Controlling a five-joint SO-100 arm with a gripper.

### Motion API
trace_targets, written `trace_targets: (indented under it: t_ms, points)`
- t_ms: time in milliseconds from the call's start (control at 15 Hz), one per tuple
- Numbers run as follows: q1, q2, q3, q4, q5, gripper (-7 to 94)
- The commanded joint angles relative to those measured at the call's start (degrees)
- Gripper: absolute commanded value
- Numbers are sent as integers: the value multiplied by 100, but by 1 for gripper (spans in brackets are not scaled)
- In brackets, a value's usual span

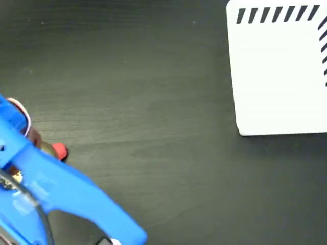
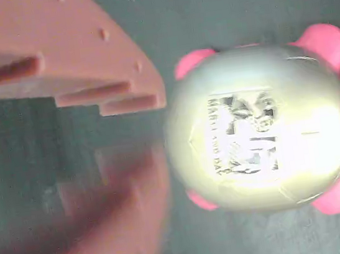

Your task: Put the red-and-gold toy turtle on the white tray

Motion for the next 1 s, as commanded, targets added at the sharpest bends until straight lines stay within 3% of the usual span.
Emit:
trace_targets:
  t_ms: [0, 200, 467, 533, 933]
  points:
    - [-123, 114, -299, 53, -62, 42]
    - [-26, -9, -176, 62, -70, 49]
    - [-44, -237, -35, 62, -158, 51]
    - [-35, -237, 79, 35, -167, 56]
    - [88, -9, 984, -404, -229, 56]
